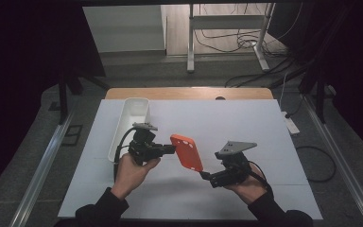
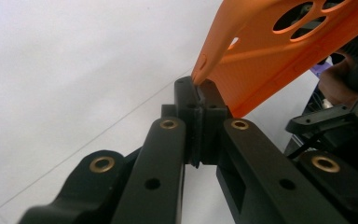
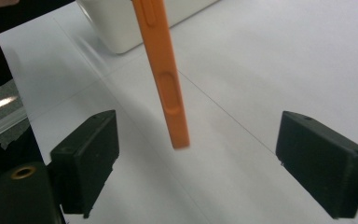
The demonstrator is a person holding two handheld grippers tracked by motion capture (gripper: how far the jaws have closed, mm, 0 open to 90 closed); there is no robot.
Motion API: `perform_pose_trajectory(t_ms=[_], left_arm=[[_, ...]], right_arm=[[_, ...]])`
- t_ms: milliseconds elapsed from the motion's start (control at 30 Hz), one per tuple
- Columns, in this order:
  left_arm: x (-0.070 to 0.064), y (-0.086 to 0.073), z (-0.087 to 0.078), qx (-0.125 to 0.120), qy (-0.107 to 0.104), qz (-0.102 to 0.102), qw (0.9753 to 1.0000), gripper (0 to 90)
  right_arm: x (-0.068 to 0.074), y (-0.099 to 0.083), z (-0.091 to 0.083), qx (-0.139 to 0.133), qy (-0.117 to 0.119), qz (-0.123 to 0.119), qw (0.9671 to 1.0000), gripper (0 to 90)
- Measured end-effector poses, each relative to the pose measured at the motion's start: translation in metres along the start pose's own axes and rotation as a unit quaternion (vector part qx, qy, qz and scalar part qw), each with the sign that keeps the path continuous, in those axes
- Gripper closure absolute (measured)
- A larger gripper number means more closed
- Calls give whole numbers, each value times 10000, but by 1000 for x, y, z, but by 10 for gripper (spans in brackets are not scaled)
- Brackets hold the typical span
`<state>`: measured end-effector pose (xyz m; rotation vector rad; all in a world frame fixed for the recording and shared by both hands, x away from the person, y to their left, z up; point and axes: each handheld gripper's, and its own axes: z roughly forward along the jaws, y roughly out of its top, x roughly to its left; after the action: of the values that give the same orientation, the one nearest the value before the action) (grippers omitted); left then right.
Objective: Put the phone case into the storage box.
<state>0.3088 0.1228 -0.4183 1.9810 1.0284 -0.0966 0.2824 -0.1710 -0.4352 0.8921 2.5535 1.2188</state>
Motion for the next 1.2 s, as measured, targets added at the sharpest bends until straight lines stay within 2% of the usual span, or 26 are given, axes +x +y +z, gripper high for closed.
perform_pose_trajectory(t_ms=[133, 367, 800, 1200], left_arm=[[5, 1, -4, 20, 74, -1, 10000, 890], [13, 1, -9, 7, 139, -9, 9999, 890], [25, 7, -22, -47, 265, -26, 9996, 890], [37, 11, -32, -114, 353, -175, 9992, 890]], right_arm=[[-2, -3, -2, 134, -65, -79, 9999, 61], [-4, -9, -8, 125, -186, -36, 9997, 21], [-10, -20, -22, 174, -447, 61, 9988, 0], [-12, -29, -32, 229, -581, 96, 9980, 0]])
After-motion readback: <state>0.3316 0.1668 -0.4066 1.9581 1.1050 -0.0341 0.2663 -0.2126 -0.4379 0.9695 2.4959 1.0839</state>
